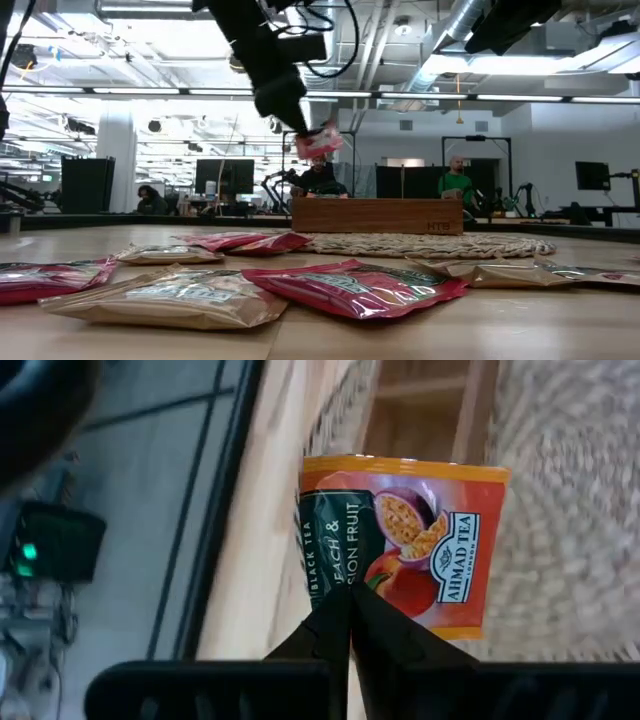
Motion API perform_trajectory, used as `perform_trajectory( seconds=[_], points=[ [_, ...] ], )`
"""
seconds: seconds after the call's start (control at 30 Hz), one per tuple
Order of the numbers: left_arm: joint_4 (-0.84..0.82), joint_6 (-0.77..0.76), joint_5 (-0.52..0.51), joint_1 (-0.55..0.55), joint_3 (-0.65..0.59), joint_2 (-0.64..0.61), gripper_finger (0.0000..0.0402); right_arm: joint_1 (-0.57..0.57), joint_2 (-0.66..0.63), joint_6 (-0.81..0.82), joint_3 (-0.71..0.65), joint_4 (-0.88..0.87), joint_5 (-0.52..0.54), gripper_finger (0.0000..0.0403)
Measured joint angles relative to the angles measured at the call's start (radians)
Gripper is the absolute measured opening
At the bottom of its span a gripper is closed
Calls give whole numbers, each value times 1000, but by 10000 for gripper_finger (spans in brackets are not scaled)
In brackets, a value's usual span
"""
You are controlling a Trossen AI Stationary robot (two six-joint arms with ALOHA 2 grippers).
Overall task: Pick & Place Tea
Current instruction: Put the orange tea bag into the left section of the wooden organizer
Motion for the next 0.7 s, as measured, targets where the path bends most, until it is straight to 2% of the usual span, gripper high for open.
perform_trajectory(
  seconds=[0.07, 0.2, 0.47, 0.7],
  points=[
    [85, 55, 1, 12, 0, 15, 0, 0, 0, 0, 0, 0, 0, 0],
    [154, 103, 13, 50, 1, 52, 0, 0, 0, 0, 0, -2, 0, 0],
    [177, 160, -40, 106, 0, 164, 0, 0, 0, 0, 0, -8, 0, 0],
    [155, 209, -79, 104, 0, 196, 0, 0, 0, 0, 0, -13, 0, 0]
  ],
)
